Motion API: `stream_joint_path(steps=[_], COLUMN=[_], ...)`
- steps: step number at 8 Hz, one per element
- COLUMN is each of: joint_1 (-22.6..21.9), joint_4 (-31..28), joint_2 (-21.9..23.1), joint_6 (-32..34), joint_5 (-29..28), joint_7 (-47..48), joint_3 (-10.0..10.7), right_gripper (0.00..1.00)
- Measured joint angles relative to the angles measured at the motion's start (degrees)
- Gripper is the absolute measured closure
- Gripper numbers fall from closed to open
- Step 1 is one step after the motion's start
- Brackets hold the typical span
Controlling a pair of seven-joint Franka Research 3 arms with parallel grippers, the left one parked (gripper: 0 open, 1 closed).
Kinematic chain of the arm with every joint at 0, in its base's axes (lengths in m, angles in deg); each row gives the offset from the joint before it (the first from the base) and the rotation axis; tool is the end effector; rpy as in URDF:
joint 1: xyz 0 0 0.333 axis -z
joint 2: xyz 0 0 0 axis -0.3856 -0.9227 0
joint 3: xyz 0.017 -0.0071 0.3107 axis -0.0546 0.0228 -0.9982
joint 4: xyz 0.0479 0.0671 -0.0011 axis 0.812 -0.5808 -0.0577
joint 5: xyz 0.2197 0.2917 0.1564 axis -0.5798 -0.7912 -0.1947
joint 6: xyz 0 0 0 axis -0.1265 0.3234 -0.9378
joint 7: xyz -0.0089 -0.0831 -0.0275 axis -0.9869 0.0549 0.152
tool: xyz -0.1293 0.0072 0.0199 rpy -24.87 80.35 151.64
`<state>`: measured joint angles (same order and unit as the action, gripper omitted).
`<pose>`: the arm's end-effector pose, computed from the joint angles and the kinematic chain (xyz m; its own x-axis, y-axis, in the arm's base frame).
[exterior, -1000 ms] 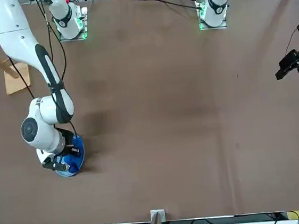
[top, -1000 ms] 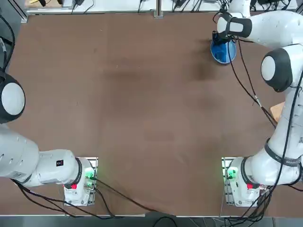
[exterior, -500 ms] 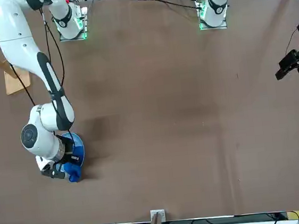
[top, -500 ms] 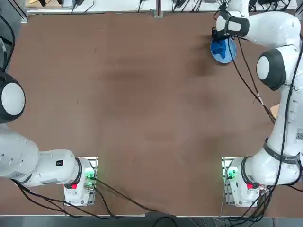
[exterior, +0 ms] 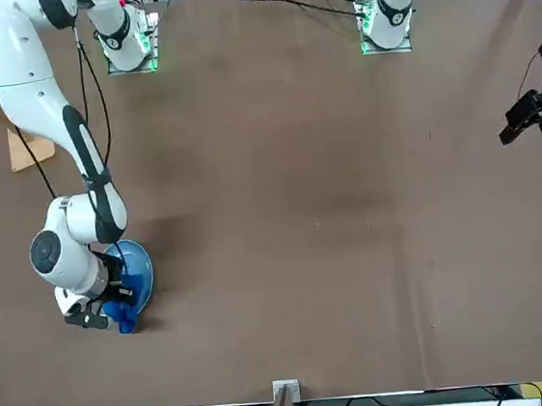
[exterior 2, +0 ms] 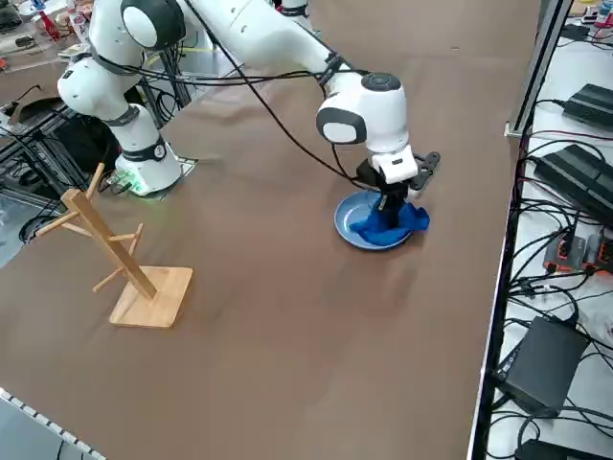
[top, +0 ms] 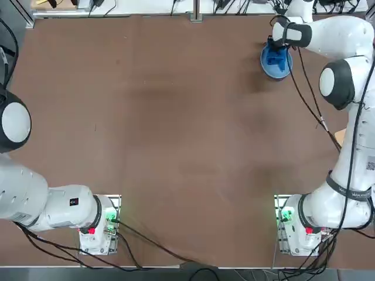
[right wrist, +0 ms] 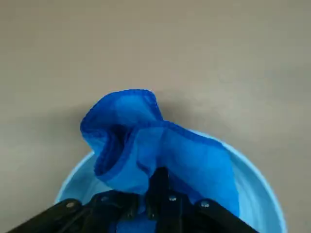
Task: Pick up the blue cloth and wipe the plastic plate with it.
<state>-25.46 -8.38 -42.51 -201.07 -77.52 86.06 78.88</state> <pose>0.7306 0.0168 0.1740 0.9745 -0.1664 0.1508 -0.1651 -0.9860 -0.0210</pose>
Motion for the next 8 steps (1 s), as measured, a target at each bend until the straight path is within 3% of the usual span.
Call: stream_joint_path(steps=[5,8], joint_1=[1.82,1.09], joint_4=[-1.58,-3.38], joint_2=[0.9,2.66], joint_6=[0.62,4.76], joint_5=[0.19,0.21], joint_7=[-2.6,-2.3], joint_3=[-0.06,-0.2], right_gripper=[0.9,0.9])
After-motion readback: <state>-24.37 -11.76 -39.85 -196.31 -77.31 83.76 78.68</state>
